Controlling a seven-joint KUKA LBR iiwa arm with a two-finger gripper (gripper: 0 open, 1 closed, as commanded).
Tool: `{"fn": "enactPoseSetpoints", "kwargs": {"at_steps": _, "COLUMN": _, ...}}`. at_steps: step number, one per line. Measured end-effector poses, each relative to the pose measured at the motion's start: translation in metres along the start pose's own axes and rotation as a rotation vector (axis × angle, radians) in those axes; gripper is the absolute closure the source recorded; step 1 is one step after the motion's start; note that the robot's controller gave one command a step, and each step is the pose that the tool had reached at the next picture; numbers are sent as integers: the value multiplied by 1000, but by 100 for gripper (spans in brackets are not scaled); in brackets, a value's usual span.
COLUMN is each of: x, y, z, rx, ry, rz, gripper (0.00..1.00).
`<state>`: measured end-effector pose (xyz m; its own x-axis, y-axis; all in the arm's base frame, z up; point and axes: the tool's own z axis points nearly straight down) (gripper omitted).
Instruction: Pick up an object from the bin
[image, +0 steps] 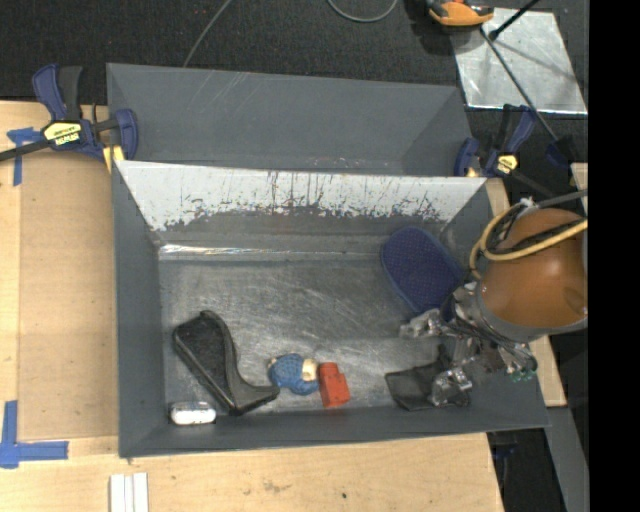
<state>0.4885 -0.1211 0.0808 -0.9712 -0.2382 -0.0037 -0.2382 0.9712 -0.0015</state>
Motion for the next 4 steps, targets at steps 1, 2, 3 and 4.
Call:
{"fn": "enactPoseSetpoints", "kwargs": {"at_steps": 1, "x": 0, "y": 0, "z": -1, "rx": 1, "ry": -1, "rz": 0, "gripper": 100}}
{"fn": "enactPoseSetpoints", "kwargs": {"at_steps": 2, "x": 0, "y": 0, "z": 0, "rx": 0, "ry": 0, "rz": 0, "gripper": 0}}
{"fn": "enactPoseSetpoints", "kwargs": {"at_steps": 3, "x": -1, "y": 0, "z": -1, "rx": 1, "ry": -2, "rz": -1, "gripper": 100}}
{"fn": "enactPoseSetpoints", "kwargs": {"at_steps": 4, "x": 0, "y": 0, "z": 0, "rx": 0, "ry": 0, "rz": -1, "gripper": 0}}
